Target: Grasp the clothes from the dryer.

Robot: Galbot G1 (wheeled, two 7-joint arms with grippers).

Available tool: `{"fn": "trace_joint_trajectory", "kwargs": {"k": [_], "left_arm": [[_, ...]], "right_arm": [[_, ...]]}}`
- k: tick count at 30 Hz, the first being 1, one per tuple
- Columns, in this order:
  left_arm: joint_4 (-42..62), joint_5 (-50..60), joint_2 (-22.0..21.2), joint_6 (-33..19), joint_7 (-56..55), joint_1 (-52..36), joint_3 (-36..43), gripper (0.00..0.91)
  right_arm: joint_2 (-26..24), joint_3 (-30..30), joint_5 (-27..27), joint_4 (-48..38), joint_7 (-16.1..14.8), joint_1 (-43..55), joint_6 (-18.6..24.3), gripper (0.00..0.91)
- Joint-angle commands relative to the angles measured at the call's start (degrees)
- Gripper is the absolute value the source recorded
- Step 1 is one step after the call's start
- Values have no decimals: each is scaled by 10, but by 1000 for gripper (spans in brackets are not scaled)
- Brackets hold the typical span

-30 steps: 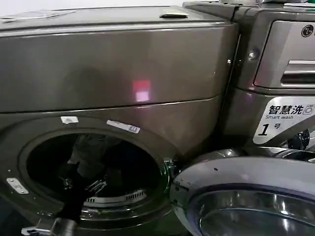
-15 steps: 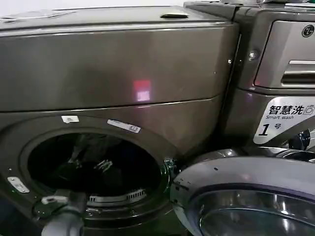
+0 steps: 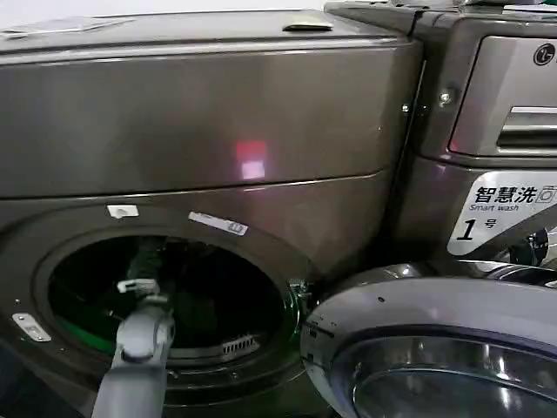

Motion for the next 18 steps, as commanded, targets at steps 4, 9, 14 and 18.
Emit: {"fn": "trace_joint_trajectory", "kwargs": {"k": [4, 9, 14, 18], "left_arm": [[290, 35, 32, 10, 8, -211, 78, 907], [366, 45, 58, 28, 83, -279, 141, 907], [435, 52, 96, 24, 187, -342, 242, 907], [497, 74, 116, 0, 292, -387, 343, 907]], "right_arm": [[2, -6, -2, -4, -2, 6, 2, 907], [3, -15, -3, -3, -4, 11, 2, 907], [3, -12, -3, -5, -8, 10, 3, 907], [4, -11, -3, -8, -9, 10, 5, 907]]}}
